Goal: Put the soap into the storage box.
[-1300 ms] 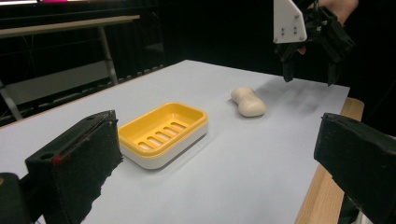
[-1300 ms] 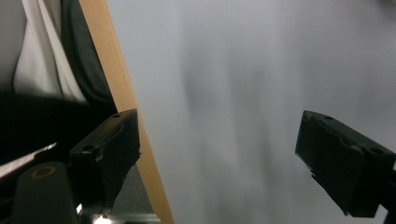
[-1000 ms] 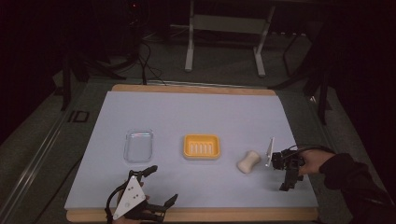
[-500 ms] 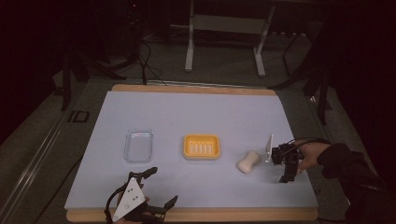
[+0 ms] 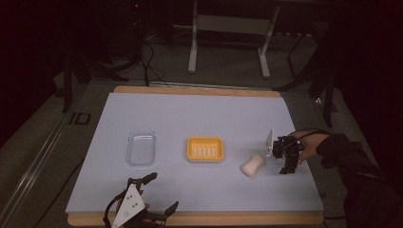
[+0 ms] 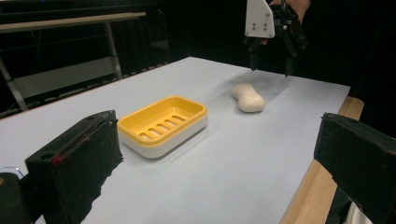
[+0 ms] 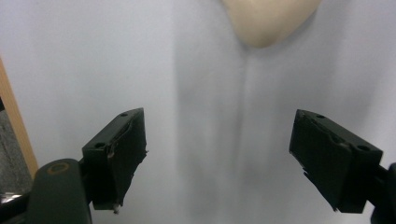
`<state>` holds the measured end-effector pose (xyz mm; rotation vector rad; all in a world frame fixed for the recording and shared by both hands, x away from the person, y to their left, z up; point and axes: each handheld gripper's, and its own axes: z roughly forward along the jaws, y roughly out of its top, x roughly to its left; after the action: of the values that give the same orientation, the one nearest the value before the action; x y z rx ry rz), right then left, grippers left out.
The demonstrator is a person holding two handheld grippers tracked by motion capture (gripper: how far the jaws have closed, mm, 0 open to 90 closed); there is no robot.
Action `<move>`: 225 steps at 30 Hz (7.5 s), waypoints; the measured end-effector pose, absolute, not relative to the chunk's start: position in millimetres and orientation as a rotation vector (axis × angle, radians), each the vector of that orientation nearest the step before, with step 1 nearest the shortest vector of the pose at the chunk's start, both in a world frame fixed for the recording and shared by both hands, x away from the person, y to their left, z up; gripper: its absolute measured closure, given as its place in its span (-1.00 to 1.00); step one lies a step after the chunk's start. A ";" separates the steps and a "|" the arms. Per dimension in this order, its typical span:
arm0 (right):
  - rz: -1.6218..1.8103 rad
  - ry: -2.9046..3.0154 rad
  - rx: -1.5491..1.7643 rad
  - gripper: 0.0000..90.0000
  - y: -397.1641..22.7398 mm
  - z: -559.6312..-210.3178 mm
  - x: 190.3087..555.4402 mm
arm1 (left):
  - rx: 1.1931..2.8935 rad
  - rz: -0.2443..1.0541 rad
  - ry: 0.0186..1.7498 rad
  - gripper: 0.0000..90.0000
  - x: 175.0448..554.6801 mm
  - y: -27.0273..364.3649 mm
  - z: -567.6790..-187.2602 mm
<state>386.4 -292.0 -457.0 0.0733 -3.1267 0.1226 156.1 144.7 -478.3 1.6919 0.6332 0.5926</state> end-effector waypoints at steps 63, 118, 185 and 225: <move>0.076 -3.010 0.770 0.05 -215.2 -491.8 390.9 | 1.675 0.618 0.728 -0.98 130.0 155.1 -481.5; -0.320 -3.135 0.159 0.11 -248.5 -460.8 386.2 | 1.700 0.527 0.612 -0.98 163.5 139.0 -477.0; -0.642 -3.161 0.291 0.11 -144.7 -370.2 403.8 | 1.711 0.466 0.585 -0.98 175.6 135.8 -480.3; -0.788 -3.102 0.339 0.11 -99.5 -419.8 420.2 | 1.715 0.503 0.527 -0.98 169.6 137.5 -481.1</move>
<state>420.2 -99.5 -419.8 0.3387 -3.1020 -0.7879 169.6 137.5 -481.1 1.7146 0.5272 0.5034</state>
